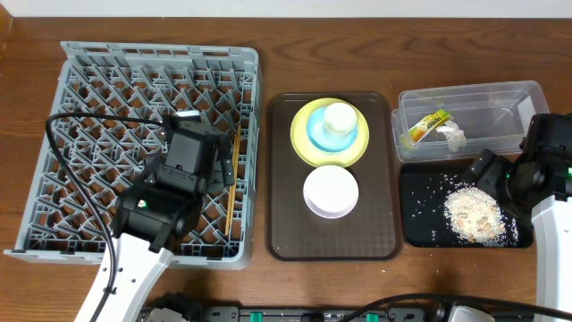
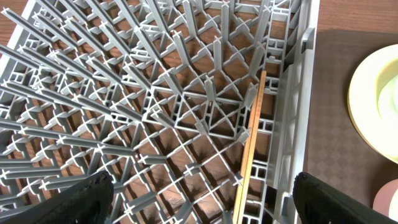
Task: Sort waste into correct bins and load items into the dishwasher
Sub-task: 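Open the left gripper to release the chopsticks and lift away, then move the left gripper to the pink bowl and grasp its rim, then lift the pink bowl and carry it left over the rack, then set the pink bowl in the rack's back right corner and release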
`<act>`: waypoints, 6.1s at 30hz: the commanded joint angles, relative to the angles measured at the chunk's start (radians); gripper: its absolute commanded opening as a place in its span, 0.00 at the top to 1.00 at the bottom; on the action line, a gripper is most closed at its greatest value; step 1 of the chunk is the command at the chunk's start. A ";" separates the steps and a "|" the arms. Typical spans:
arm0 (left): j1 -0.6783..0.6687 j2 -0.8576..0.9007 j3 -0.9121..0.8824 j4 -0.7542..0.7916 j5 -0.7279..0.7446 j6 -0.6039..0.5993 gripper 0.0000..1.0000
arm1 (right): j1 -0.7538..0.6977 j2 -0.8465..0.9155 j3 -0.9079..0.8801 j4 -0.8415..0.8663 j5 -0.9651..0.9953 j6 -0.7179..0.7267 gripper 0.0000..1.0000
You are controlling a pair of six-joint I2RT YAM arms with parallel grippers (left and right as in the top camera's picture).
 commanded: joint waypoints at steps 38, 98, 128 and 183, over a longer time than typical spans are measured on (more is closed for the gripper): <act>-0.638 0.102 -0.030 -0.039 0.134 -0.426 0.60 | -0.014 -0.008 0.016 -0.002 0.003 0.004 0.01; -0.729 0.686 -0.028 0.618 0.020 0.055 0.87 | -0.014 -0.008 0.016 -0.003 0.003 0.004 0.01; 0.521 0.443 0.057 1.138 1.719 -0.674 0.92 | -0.014 -0.008 0.016 -0.003 0.003 0.004 0.01; 0.738 0.052 0.087 1.255 1.347 -0.933 0.69 | -0.014 -0.008 0.016 -0.002 0.003 0.004 0.01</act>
